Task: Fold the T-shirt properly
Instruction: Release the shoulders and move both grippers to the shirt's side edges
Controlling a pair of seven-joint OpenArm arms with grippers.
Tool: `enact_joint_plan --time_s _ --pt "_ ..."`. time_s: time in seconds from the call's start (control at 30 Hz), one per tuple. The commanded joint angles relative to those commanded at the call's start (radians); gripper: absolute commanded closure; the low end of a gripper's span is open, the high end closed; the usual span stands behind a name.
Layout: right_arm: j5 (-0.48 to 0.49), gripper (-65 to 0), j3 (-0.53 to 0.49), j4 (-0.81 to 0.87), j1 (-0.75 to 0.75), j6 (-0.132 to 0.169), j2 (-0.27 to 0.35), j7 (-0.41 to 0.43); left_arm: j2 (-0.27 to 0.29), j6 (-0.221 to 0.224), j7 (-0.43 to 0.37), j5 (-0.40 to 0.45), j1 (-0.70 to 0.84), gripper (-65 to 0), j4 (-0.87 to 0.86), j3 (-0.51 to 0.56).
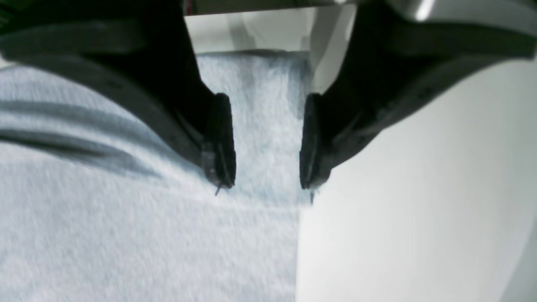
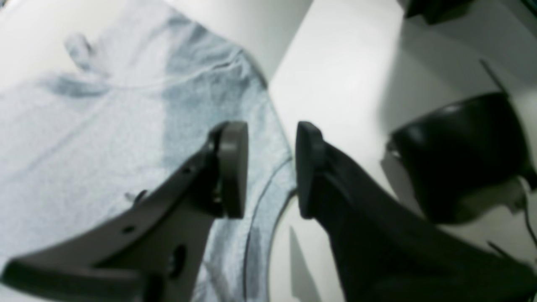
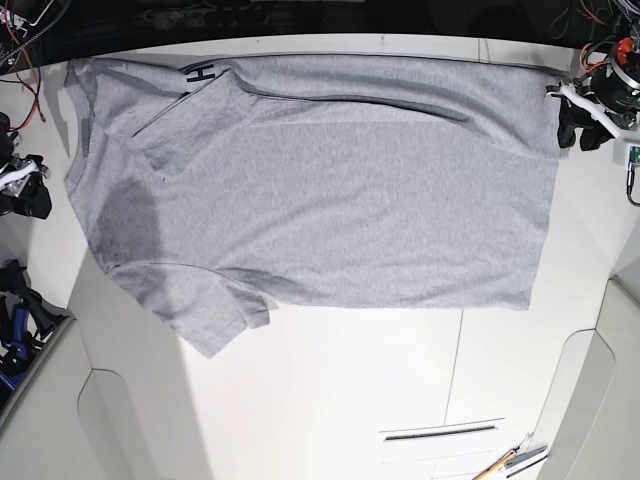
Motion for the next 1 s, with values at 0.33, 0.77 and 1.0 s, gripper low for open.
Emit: enact_joint_plan --time_s 0.33,0.77,1.0 --pt "-0.067 -25.9 -0.141 -0.204 0.173 -0.018 0.0 0.026 0.0 0.0 -0.01 -0.005 -0.105 -29.1 0.0 0.0" --pt "-0.077 -25.9 -0.151 -0.409 0.361 -0.017 0.0 0.063 -0.002 0.0 -0.038 -0.016 -0.135 -29.1 -0.002 0.0" --pt "-0.146 -25.9 -0.155 -0.409 0.377 -0.018 0.0 0.103 -0.068 0.0 -0.038 -0.061 -0.235 -29.1 -0.134 0.024"
